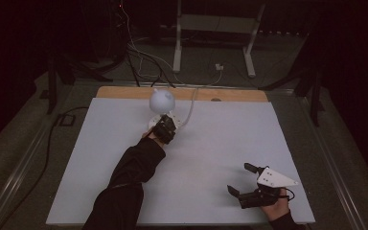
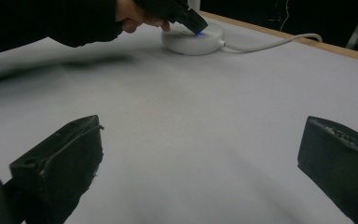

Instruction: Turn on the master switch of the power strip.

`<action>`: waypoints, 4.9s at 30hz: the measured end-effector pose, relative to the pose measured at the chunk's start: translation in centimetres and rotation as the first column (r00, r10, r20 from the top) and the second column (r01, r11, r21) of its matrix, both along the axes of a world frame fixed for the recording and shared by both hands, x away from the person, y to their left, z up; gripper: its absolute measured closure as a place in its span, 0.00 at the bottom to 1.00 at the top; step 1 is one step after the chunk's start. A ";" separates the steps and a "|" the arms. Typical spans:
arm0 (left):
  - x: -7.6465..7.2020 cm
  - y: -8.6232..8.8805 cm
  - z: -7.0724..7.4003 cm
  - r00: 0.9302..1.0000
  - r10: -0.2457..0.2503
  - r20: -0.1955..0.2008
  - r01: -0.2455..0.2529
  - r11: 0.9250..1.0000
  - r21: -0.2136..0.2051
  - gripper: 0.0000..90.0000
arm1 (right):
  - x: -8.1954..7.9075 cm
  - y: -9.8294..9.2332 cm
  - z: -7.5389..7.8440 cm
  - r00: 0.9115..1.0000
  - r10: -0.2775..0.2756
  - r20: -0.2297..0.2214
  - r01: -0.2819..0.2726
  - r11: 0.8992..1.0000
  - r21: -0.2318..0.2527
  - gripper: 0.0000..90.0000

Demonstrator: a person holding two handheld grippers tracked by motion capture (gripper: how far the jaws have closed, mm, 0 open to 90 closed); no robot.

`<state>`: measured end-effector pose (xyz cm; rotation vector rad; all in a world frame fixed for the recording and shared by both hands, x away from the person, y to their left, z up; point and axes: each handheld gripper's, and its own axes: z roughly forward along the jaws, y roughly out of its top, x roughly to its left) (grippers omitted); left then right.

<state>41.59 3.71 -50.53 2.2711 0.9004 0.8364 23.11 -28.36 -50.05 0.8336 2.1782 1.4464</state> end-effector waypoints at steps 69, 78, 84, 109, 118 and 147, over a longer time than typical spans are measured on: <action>-7.3 7.0 3.8 0.919 -0.273 -0.283 0.194 0.941 -0.277 0.00 | -0.1 0.1 0.3 1.000 -0.010 0.014 0.009 1.000 0.001 0.00; -8.5 9.1 3.5 0.907 -0.295 -0.301 0.204 0.933 -0.297 0.00 | -0.1 0.1 0.3 1.000 -0.009 0.011 0.009 1.000 -0.001 0.00; -9.4 10.3 2.8 0.902 -0.306 -0.303 0.208 0.926 -0.315 0.00 | -0.1 0.2 0.3 1.000 -0.008 0.011 0.009 1.000 -0.004 0.00; -14.0 14.7 -0.9 0.890 -0.281 -0.359 0.169 0.935 -0.313 0.00 | -0.1 0.4 0.2 1.000 -0.003 0.010 0.003 1.000 -0.012 0.00; -15.5 15.9 -1.7 0.890 -0.273 -0.366 0.160 0.937 -0.311 0.00 | -0.1 0.4 0.2 1.000 -0.001 0.005 0.001 1.000 -0.016 0.00; -17.1 18.1 -2.7 0.901 -0.263 -0.345 0.137 0.927 -0.348 0.00 | -0.2 0.4 0.1 1.000 0.011 0.000 -0.011 1.000 -0.026 0.00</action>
